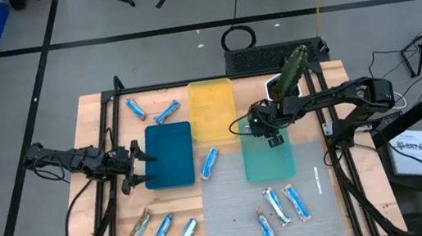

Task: Pick and place Granola Bars by type
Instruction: Put the yellow granola bar into the yellow bin

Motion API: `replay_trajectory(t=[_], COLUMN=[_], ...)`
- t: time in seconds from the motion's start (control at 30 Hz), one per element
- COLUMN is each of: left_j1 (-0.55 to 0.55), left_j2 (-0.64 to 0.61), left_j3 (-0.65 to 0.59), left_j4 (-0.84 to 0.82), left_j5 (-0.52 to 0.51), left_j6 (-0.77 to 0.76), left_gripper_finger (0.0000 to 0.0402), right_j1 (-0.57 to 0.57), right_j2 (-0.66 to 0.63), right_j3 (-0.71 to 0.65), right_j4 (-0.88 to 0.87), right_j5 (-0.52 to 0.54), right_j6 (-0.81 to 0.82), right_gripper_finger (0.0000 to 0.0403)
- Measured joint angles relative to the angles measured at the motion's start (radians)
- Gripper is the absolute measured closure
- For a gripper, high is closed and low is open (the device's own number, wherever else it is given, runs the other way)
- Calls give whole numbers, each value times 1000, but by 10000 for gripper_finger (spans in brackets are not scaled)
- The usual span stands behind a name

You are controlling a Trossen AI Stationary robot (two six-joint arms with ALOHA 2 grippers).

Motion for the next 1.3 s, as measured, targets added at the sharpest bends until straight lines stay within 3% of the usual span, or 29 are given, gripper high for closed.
replay_trajectory(t=[0.53,0.83,0.97,1.3], left_j1=[0,0,0,0], left_j2=[0,0,0,0], left_j3=[0,0,0,0], left_j4=[0,0,0,1], left_j5=[0,0,0,0], left_j6=[0,0,0,0], left_gripper_finger=[91,91,91,91], right_j1=[5,67,99,190], right_j2=[-97,-188,-225,-351], right_j3=[13,13,13,13], right_j4=[11,14,14,32], right_j5=[3,88,135,136], right_j6=[-5,-29,-27,129], right_gripper_finger=[157,105,99,99])
